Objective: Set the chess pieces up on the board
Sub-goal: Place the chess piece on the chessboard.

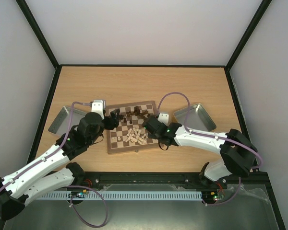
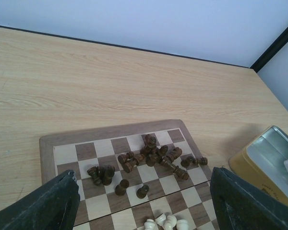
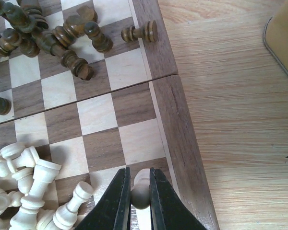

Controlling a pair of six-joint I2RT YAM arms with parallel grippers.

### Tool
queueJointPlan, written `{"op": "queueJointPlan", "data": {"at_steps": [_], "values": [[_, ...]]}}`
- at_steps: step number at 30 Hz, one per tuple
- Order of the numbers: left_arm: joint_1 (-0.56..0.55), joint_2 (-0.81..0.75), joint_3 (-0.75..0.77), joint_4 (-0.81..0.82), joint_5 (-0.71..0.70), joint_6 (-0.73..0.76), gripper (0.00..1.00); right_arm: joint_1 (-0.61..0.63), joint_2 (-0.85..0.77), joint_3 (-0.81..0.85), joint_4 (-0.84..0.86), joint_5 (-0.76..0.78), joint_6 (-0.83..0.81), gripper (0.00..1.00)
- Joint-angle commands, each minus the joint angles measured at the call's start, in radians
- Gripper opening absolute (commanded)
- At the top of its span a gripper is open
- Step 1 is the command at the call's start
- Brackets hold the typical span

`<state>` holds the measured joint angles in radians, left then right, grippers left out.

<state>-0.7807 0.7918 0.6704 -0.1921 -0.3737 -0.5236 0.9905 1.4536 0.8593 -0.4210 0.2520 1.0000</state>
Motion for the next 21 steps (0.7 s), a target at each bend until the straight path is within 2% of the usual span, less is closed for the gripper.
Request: {"op": "queueJointPlan", "data": {"at_steps": [1, 15, 21], "values": [[-0.002, 0.009, -0.005, 0.025, -0.002, -0.003, 0.76, 0.004, 0.028, -0.013, -0.019, 0.028, 0.046, 0.09], [-0.002, 0.021, -0.003, 0.023, 0.001, -0.003, 0.76, 0.002, 0.07, -0.006, -0.016, 0.009, 0.045, 0.11], [-0.001, 0.021, 0.006, 0.016, -0.004, -0.003, 0.77, 0.004, 0.063, 0.031, -0.038, 0.013, 0.037, 0.3]]}}
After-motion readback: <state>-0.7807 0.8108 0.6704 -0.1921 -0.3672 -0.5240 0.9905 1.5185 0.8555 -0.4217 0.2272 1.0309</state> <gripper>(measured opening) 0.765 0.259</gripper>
